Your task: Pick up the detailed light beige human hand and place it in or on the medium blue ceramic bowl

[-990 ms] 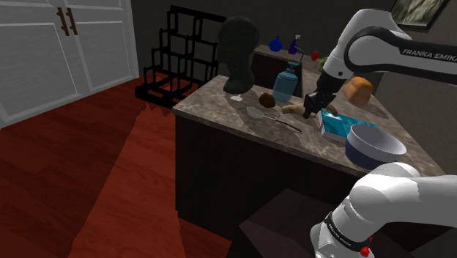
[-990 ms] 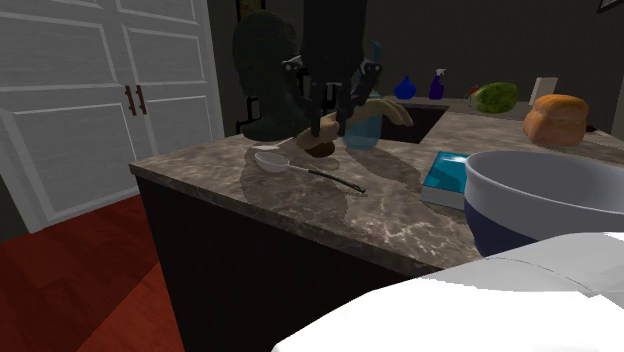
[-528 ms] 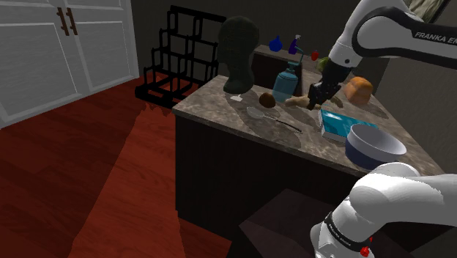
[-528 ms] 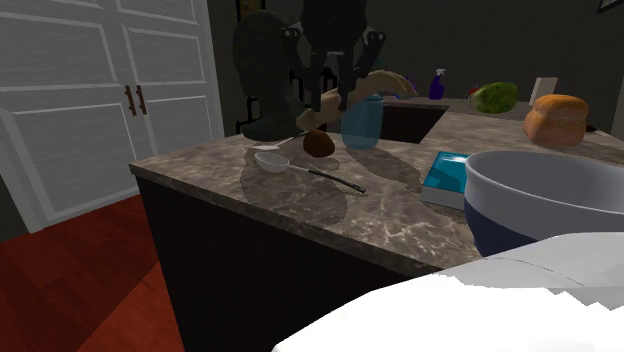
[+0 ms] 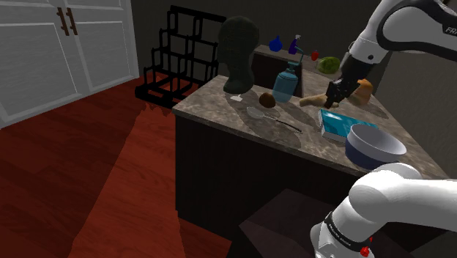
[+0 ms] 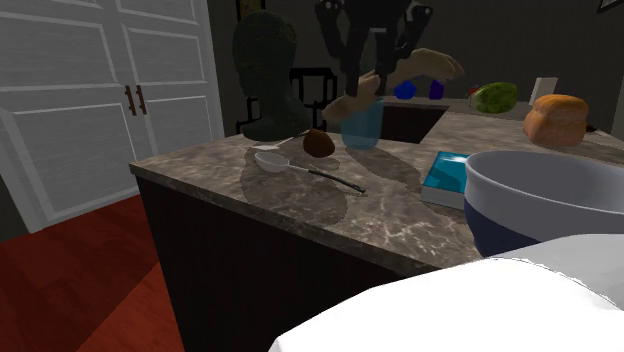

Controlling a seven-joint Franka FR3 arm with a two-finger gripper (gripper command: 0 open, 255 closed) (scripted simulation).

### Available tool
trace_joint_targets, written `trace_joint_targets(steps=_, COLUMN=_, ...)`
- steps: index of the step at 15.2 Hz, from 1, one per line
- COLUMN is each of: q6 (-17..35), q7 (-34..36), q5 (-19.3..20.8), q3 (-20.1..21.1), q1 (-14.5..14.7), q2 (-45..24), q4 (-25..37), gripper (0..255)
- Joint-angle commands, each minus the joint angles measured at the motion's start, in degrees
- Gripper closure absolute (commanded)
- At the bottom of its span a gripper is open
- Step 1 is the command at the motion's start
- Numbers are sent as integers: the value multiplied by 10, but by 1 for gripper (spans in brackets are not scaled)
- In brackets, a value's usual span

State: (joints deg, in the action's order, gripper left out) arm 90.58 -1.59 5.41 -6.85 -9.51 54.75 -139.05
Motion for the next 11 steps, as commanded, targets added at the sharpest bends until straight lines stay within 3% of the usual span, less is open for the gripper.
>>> trace_joint_targets(steps=1, q6=-21, q7=-20, q5=16, q3=-18, q1=-10, q2=34, q4=-12, gripper=255)
trace_joint_targets(steps=11, q6=-118, q7=-138, q5=116, q3=-122, q1=-60, q2=147, q4=-14, gripper=255)
